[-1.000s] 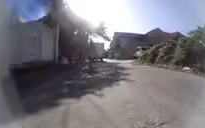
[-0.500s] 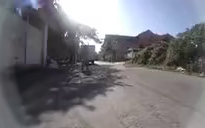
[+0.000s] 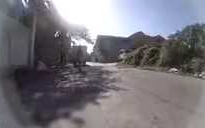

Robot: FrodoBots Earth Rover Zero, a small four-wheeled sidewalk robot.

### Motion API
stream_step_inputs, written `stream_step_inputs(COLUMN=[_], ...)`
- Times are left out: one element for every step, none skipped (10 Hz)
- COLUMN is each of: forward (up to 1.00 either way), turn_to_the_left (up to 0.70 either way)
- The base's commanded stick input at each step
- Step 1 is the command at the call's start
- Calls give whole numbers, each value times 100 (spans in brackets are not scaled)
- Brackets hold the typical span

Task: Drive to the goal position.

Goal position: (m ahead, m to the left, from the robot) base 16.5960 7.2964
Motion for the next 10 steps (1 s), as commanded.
stream_step_inputs(forward=[70,70,70,70,70,70,70,70,70,70], turn_to_the_left=[-3,-3,-3,-3,-3,-3,-3,-3,-3,-3])
